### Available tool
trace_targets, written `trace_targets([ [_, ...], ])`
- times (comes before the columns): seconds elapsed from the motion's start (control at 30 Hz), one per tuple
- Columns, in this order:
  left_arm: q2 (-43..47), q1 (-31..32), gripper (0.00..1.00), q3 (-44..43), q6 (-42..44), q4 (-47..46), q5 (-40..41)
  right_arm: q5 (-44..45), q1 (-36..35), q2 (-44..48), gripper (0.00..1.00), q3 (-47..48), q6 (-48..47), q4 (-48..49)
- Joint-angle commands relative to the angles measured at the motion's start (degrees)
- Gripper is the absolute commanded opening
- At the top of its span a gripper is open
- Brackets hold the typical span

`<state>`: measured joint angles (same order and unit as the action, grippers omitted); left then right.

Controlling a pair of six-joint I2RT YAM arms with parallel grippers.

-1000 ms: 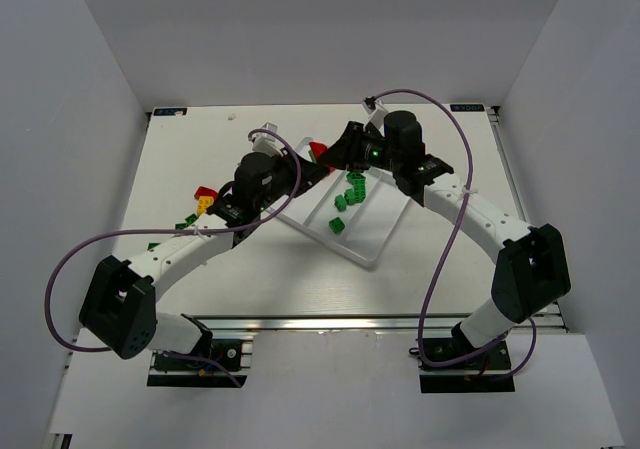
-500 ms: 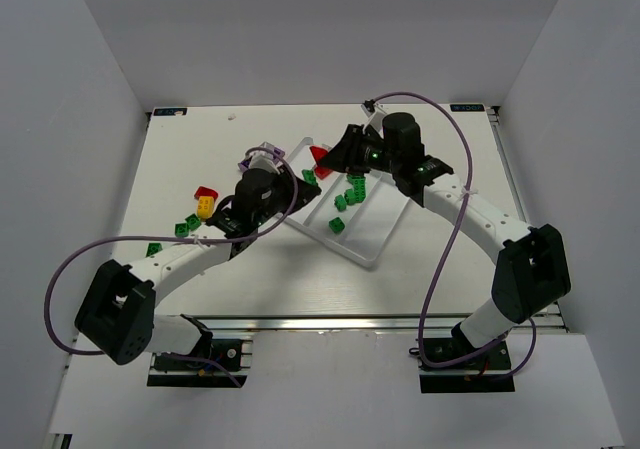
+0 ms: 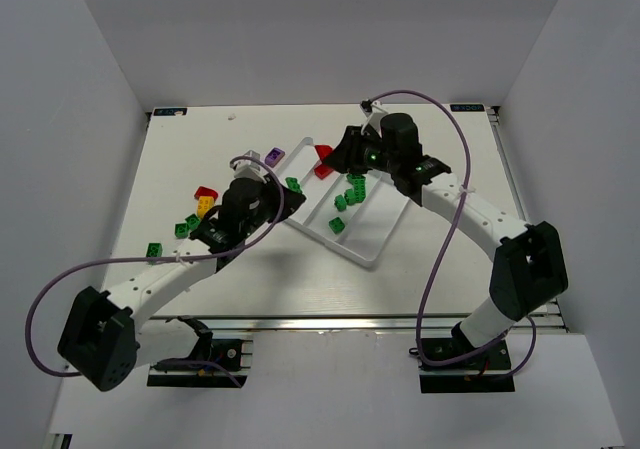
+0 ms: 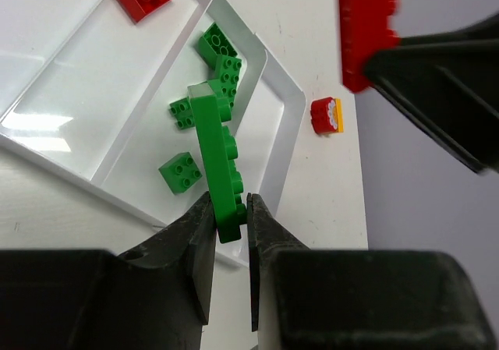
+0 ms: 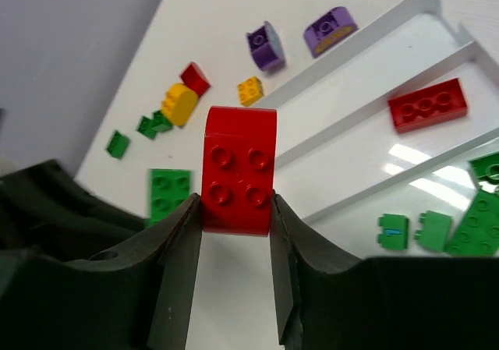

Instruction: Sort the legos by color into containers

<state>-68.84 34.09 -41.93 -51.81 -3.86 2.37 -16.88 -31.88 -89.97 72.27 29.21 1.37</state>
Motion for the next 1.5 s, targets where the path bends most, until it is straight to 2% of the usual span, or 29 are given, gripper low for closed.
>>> trace_targets([
  [0.0,5.19,-0.34,0.08,1.85,1.45,3.32,2.11,4.05,0.15,-3.62,0.0,2.08,-8.36,-1.27],
  [0.37,21.01,-0.34,0.09,6.78,-0.48,12.55,7.73,-0.96,-0.29,-17.41,0.0,8.41,-14.0,-1.98],
  [0.6,24.72,-0.34,0.09,8.18,-1.62,14.76,8.0,-1.13,-0.82,-23.05,0.0,10.87,-16.47,0.83],
  [0.67,24.72,-0.34,0.09,8.45,-1.63,14.84,7.65,-1.05,-1.08,-24.89,0.03,11.66,-16.82,1.09],
  [0.87,24.72,-0.34,0.1,8.01,-0.75,15.9,6.94,0.1,-1.52,-28.32,0.19,13.95,-18.84,2.15],
  [0.93,24.72,-0.25,0.1,8.09,-0.48,15.46,6.86,0.62,-1.61,-29.11,0.4,14.47,-19.45,2.15],
  [0.97,24.72,-0.34,0.1,8.09,-0.48,15.46,6.86,0.8,-1.52,-29.29,0.4,14.65,-19.46,2.06],
  [1.0,24.63,-0.34,0.1,8.01,-0.14,14.76,6.77,0.71,-1.61,-29.38,0.49,14.83,-19.89,2.06],
  [1.17,22.36,-0.34,0.11,7.74,1.1,11.77,4.49,-0.69,-1.61,-28.51,0.62,15.97,-22.0,1.71],
  [1.2,21.47,-0.34,0.11,7.57,1.88,10.72,3.88,-1.22,-1.52,-27.89,0.69,15.97,-22.7,1.62],
  [1.27,19.54,-0.34,0.12,6.43,2.85,9.75,2.38,-3.93,-0.91,-25.53,0.77,15.62,-25.16,1.8],
  [1.3,17.1,-0.34,0.12,5.99,3.99,9.14,0.81,-6.29,-0.47,-24.56,0.87,15.36,-27.17,1.71],
  [1.43,9.88,-0.25,0.13,2.92,7.68,7.38,-4.46,-23.49,4.7,-17.36,0.89,10.64,-36.41,2.05],
  [1.47,8.12,-0.25,0.13,1.43,8.39,7.03,-5.52,-25.28,5.68,-14.56,0.89,9.74,-38.51,2.5],
])
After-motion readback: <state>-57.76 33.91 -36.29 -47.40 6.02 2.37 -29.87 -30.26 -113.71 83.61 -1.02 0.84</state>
